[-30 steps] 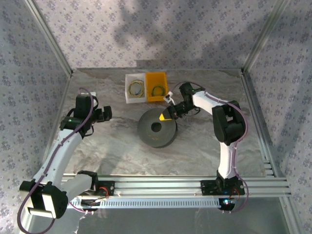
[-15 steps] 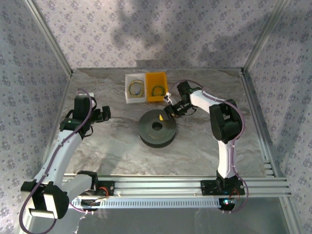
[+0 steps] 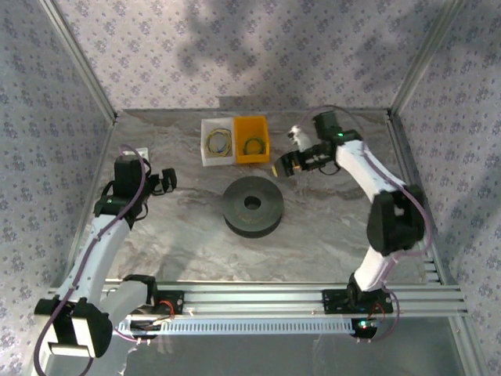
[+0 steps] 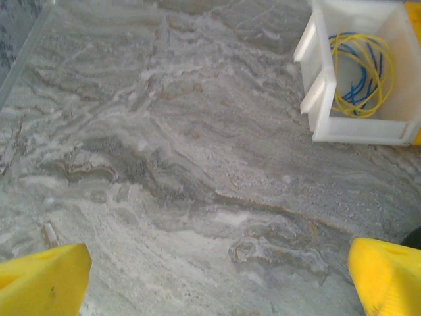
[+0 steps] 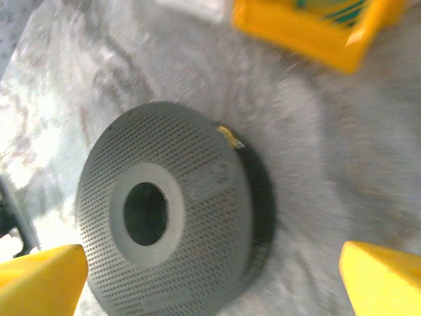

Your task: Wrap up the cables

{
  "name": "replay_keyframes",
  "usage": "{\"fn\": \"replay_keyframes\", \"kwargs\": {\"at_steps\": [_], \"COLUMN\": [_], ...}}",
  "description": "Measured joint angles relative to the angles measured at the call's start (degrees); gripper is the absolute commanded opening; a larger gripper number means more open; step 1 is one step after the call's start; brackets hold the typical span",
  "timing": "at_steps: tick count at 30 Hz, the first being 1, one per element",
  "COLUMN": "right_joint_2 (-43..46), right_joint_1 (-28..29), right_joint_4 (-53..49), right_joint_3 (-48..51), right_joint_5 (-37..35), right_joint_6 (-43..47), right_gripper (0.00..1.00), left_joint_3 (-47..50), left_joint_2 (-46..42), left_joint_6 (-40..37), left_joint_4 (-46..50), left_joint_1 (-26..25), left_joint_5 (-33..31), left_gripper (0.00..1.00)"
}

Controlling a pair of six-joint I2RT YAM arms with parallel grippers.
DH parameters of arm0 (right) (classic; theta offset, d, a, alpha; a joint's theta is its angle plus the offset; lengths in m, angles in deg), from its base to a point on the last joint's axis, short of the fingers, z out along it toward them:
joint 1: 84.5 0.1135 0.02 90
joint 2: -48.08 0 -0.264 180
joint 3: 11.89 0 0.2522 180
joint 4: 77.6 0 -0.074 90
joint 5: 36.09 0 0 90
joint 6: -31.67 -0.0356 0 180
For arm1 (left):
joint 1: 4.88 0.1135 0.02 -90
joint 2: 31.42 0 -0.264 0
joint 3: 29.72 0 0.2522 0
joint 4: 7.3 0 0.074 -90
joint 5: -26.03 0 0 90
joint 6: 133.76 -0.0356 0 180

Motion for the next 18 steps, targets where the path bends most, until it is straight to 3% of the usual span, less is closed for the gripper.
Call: {"fn": "replay_keyframes", "kwargs": {"at_steps": [6, 11, 14, 18], "right_joint_2": [24.33, 38.88, 41.31, 35.85], "right_joint_1": [-10.75, -14.80, -16.11, -16.76], "right_joint_4": [16.61, 33.05, 41.35, 50.40], "right_joint_3": [20.37, 38.58, 47.63, 55.56], "right_joint_5": [-12.68, -26.03, -32.28, -36.96], "right_joint_6": [-4.11, -6.49, -6.95, -8.79], "right_gripper": [1.00, 0.99, 0.99, 1.00], "left_joint_3": [11.45, 19.26, 23.30, 25.55], "left_joint_2": [-9.07, -8.66, -6.47, -1.55], "left_joint_6": [-1.55, -1.77, -1.95, -2.54], "left_joint_4": [-11.39, -20.35, -24.85, -29.79], "left_joint_1": [2.95, 3.89, 4.07, 4.35], "left_joint_5": [-1.70, -8.04, -11.72, -15.28], "left_gripper": [1.00, 1.00, 1.00, 1.00]}}
